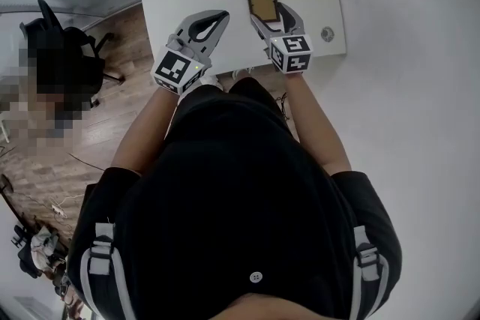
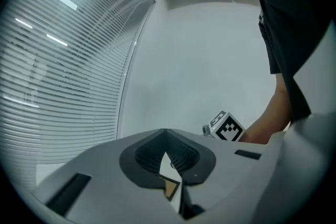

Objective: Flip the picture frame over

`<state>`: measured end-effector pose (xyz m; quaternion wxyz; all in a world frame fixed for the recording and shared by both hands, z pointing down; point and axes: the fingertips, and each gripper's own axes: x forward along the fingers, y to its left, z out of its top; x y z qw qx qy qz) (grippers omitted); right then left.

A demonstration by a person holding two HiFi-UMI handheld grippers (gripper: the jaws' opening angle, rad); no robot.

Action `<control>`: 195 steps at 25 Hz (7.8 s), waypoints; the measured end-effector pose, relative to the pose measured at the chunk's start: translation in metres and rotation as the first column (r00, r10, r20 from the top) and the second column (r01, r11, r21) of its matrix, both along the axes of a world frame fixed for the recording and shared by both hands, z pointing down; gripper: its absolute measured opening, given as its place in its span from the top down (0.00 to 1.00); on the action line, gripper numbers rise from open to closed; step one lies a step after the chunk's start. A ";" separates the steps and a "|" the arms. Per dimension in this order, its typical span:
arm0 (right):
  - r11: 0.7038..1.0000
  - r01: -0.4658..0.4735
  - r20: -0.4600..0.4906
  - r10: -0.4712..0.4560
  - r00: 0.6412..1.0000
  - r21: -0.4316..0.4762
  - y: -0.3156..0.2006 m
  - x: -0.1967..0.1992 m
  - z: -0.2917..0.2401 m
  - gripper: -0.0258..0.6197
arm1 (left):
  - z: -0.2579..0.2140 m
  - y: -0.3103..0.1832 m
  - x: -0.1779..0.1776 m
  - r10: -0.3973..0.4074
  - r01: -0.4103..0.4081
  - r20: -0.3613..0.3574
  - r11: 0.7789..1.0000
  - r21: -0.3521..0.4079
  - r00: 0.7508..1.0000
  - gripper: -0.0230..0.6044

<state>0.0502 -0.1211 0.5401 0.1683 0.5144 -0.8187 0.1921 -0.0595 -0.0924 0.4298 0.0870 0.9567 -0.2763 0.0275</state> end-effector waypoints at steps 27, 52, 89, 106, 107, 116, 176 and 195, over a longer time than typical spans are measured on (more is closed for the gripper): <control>0.957 -0.014 -0.117 -0.021 0.993 -0.289 -0.040 0.000 0.146 0.56 | 0.068 -0.064 0.028 -0.086 0.088 0.047 0.996 -0.022 0.995 0.96; 0.907 -0.104 -0.217 0.014 0.976 -0.409 -0.035 0.003 0.225 0.74 | 0.106 -0.067 0.023 -0.101 0.103 0.042 0.993 -0.054 0.994 0.96; 0.920 -0.192 -0.156 0.145 0.977 -0.342 -0.033 0.003 0.165 0.88 | 0.069 -0.046 -0.001 -0.108 0.108 0.006 0.994 -0.017 0.994 0.96; 0.921 -0.169 0.069 0.206 0.976 -0.352 -0.027 -0.008 0.117 0.88 | 0.036 -0.038 -0.003 -0.121 0.121 -0.002 0.991 0.051 0.993 0.96; 0.918 -0.168 0.094 0.215 0.972 -0.359 -0.027 -0.007 0.115 0.88 | 0.033 -0.039 -0.002 -0.123 0.123 -0.007 0.991 0.054 0.992 0.96; 0.919 -0.094 0.279 0.212 0.936 -0.382 -0.031 -0.005 0.081 0.88 | 0.018 -0.038 0.010 -0.122 0.122 -0.001 0.989 0.080 0.993 0.96; 0.791 0.406 0.888 0.431 0.161 -0.458 -0.051 0.005 0.124 0.88 | 0.046 -0.078 0.058 -0.156 0.155 -0.014 0.987 -0.030 0.988 0.96; 0.821 0.287 0.850 0.386 0.358 -0.494 -0.050 0.042 0.136 0.86 | 0.046 -0.080 0.059 -0.143 0.143 0.001 0.989 -0.035 0.990 0.96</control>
